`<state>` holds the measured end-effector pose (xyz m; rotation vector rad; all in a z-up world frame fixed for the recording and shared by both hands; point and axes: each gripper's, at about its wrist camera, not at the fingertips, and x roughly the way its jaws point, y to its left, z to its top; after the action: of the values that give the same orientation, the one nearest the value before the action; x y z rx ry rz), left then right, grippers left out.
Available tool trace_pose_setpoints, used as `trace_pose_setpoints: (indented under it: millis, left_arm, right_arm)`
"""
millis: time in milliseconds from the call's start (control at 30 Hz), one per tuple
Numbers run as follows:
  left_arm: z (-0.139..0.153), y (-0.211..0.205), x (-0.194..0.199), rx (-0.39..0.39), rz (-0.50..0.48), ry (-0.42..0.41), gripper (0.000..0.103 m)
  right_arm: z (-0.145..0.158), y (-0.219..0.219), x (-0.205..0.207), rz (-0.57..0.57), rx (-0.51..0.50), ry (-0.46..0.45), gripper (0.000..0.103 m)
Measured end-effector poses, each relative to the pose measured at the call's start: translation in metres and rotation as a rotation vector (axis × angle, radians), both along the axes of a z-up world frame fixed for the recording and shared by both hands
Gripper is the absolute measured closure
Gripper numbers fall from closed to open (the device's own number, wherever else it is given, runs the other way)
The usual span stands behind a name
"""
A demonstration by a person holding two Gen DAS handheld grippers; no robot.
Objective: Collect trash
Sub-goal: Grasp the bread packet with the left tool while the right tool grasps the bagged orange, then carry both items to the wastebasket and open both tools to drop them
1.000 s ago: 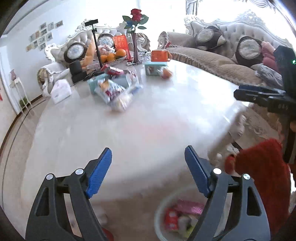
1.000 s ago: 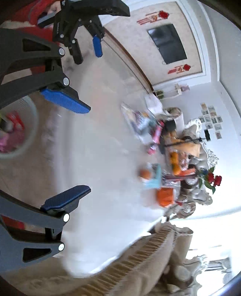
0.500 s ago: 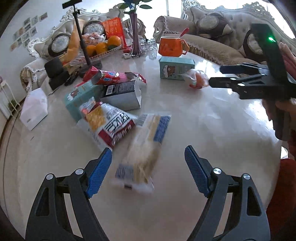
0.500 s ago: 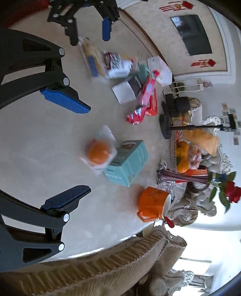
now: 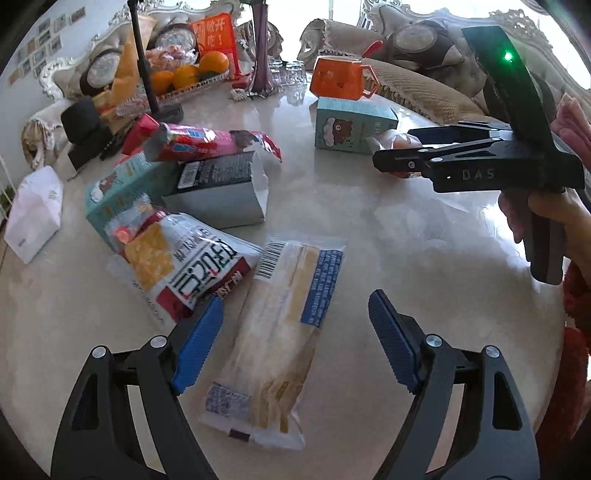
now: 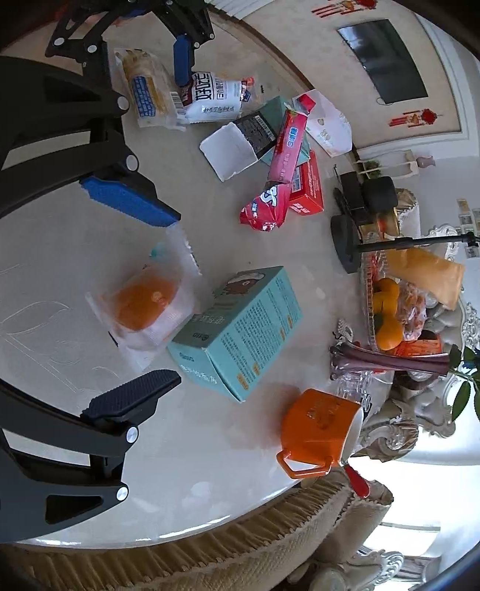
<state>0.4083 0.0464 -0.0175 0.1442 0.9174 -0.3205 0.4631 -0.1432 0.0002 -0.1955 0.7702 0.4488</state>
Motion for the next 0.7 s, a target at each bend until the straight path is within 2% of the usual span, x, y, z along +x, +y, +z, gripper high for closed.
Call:
trace_pose_setpoints:
  millis: [100, 167, 233, 300, 367, 467, 700]
  left_arm:
    - [-0.003, -0.006, 0.001, 0.028, -0.004, 0.007, 0.025]
    - [-0.002, -0.006, 0.001, 0.028, -0.007, 0.003, 0.03]
    - [-0.001, -0.006, 0.001, 0.033, 0.0, -0.001, 0.047]
    - [0.002, -0.003, 0.001, 0.04, 0.018, 0.006, 0.064]
    - [0.003, -0.001, 0.001, 0.038, 0.035, 0.016, 0.066]
    - [0.004, 0.001, -0.003, 0.028, 0.051, 0.017, 0.067]
    - [0.023, 0.006, -0.037, -0.046, 0.075, -0.023, 0.068]
  right_arm:
    - [-0.002, 0.001, 0.005, -0.005, 0.0, 0.023, 0.027]
    - [-0.004, 0.0, 0.008, -0.009, 0.001, 0.039, 0.031]
    - [-0.007, 0.001, 0.01, -0.019, -0.01, 0.053, 0.046]
    - [-0.007, -0.001, 0.008, -0.029, -0.014, 0.051, 0.054]
    - [-0.005, -0.003, 0.001, -0.031, 0.006, 0.052, 0.061]
    - [-0.003, -0.006, -0.012, -0.021, 0.036, 0.058, 0.063]
    - [0.014, -0.017, -0.05, -0.009, 0.129, 0.034, 0.065]
